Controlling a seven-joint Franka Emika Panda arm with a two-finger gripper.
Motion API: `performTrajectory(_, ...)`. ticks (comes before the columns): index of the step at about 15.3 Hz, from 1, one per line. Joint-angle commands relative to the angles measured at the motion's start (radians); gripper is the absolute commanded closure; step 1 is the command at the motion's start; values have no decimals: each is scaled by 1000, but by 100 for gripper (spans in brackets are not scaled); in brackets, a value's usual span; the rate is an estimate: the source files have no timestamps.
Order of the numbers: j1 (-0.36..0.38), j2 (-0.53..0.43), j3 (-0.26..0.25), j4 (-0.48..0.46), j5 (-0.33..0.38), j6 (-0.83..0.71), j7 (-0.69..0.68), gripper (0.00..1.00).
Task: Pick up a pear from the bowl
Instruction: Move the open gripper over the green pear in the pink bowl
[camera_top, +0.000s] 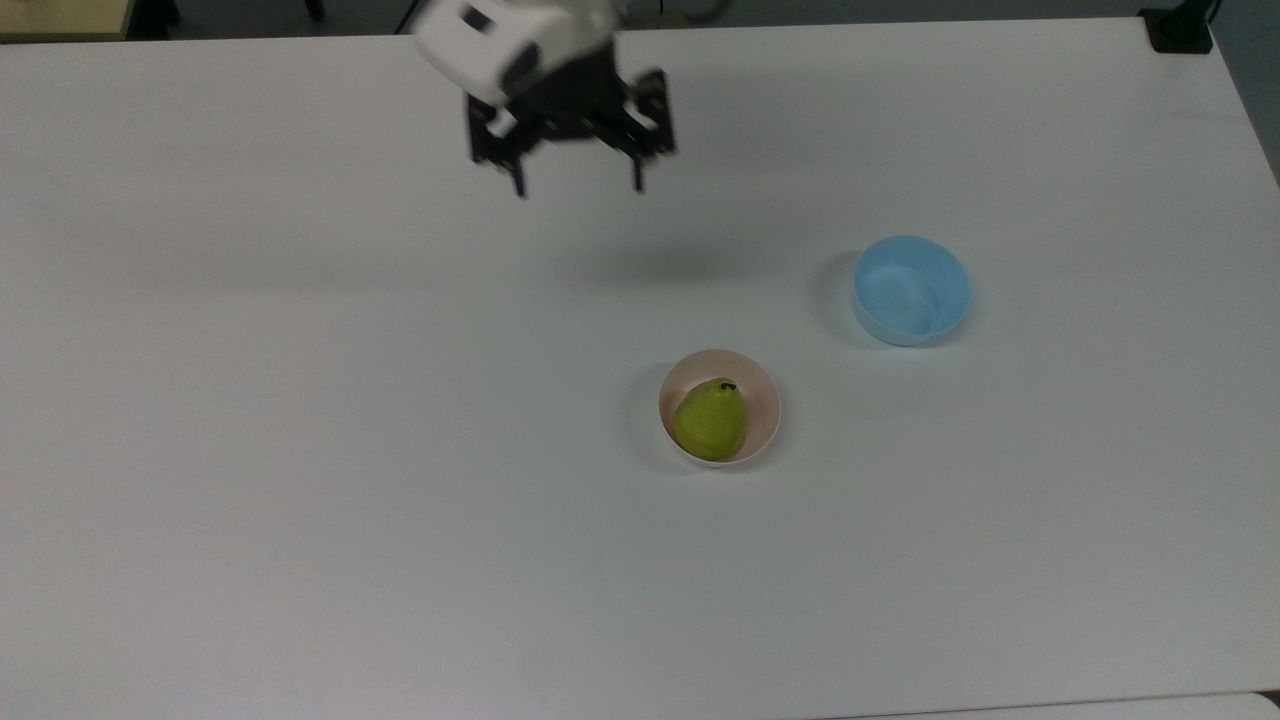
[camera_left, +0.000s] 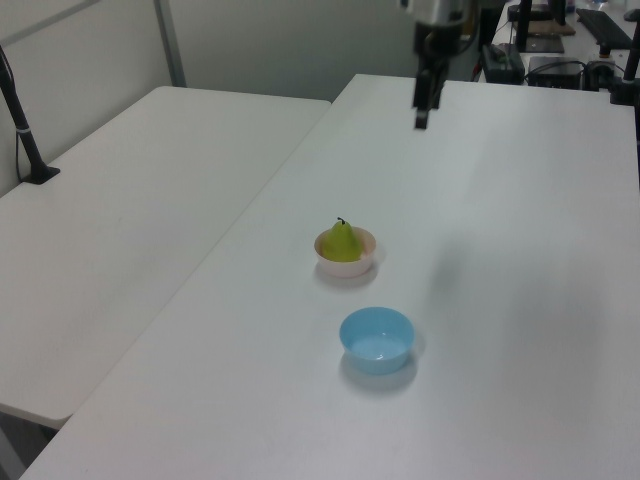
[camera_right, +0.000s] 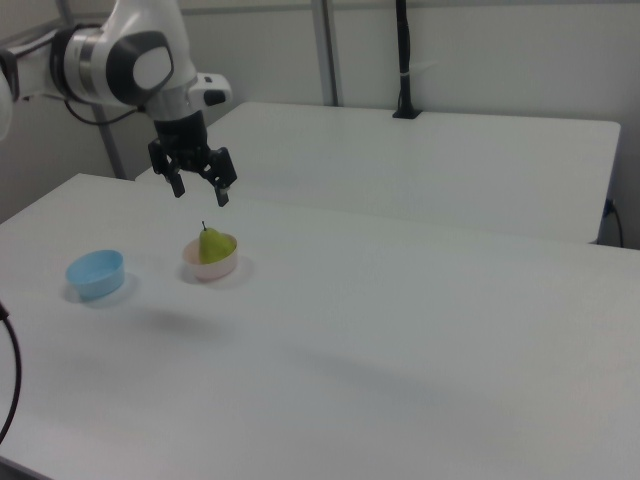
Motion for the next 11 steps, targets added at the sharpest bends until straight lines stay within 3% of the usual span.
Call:
performTrajectory(1, 101, 134, -32, 65, -3, 156, 131, 0)
performTrajectory(7, 160, 291, -34, 65, -6, 368, 152, 0)
performTrajectory(11, 164, 335, -34, 65, -16, 392, 142, 0)
